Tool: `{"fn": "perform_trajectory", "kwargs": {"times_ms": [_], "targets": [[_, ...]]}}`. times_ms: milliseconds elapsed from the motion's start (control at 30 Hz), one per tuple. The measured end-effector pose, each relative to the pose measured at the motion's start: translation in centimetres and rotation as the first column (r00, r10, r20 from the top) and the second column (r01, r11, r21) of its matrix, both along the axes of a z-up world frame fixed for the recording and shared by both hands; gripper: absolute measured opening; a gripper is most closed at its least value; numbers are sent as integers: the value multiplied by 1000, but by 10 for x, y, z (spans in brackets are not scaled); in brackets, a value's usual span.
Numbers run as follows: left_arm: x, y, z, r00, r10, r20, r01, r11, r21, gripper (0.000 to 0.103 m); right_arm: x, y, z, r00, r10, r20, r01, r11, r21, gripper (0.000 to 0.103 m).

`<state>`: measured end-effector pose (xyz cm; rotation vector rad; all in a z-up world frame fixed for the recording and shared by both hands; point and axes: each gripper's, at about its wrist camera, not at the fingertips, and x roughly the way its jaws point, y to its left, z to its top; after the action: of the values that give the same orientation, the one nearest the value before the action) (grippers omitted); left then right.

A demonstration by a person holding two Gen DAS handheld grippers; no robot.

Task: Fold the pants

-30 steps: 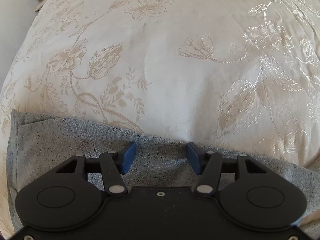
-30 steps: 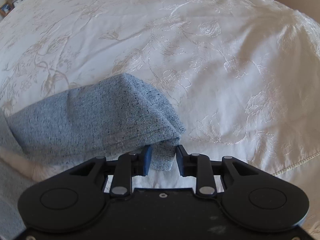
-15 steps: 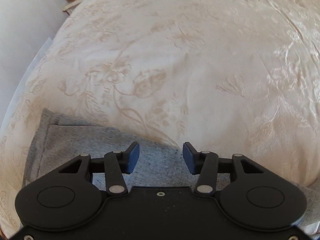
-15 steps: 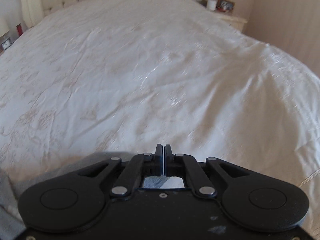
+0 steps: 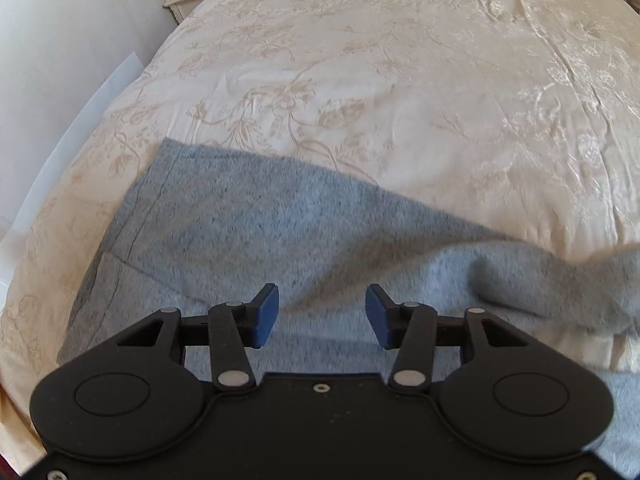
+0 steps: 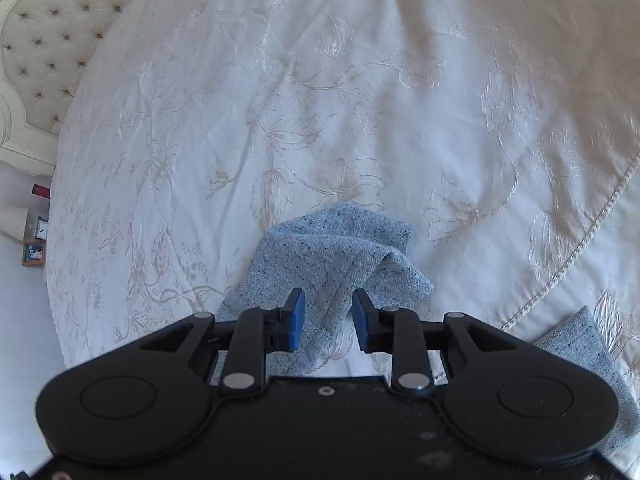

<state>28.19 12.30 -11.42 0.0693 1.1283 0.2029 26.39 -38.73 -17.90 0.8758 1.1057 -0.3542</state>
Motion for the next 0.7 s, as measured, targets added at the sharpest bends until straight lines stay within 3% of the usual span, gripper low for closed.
{"fn": "perform_trajectory", "kwargs": {"times_ms": [133, 233, 300, 333, 367, 500, 533, 633, 700], "targets": [[-26, -6, 3, 999, -31, -8, 32, 999, 11, 56, 11, 5, -15, 998, -59, 18, 60, 998, -13, 30], [-35, -8, 6, 999, -48, 1, 48, 999, 24, 56, 24, -1, -29, 994, -112, -17, 111, 994, -17, 30], [-38, -6, 9, 999, -50, 12, 49, 998, 24, 56, 26, -3, -36, 991, -130, 19, 130, 991, 17, 30], [-39, -5, 10, 999, -51, 17, 51, 998, 23, 56, 26, -4, -39, 989, -144, 36, 142, 989, 42, 20], [-40, -4, 12, 999, -49, 24, 49, 999, 22, 56, 25, -5, -39, 984, -162, 72, 157, 985, 69, 4], [-40, -1, 14, 998, -54, 42, 54, 999, 6, 56, 20, 0, -11, 972, -161, 173, 151, 986, 67, 2], [-41, -2, 15, 997, -57, 47, 57, 998, 4, 56, 18, 1, -3, 971, -151, 183, 143, 988, 59, 5], [-44, -5, 18, 995, -78, 59, 78, 997, 5, 56, 9, -1, 10, 978, -145, 147, 146, 989, 8, 31], [-47, -6, 20, 994, -84, 63, 83, 996, 12, 56, 2, -3, 9, 983, -141, 122, 143, 990, -15, 33]]}}
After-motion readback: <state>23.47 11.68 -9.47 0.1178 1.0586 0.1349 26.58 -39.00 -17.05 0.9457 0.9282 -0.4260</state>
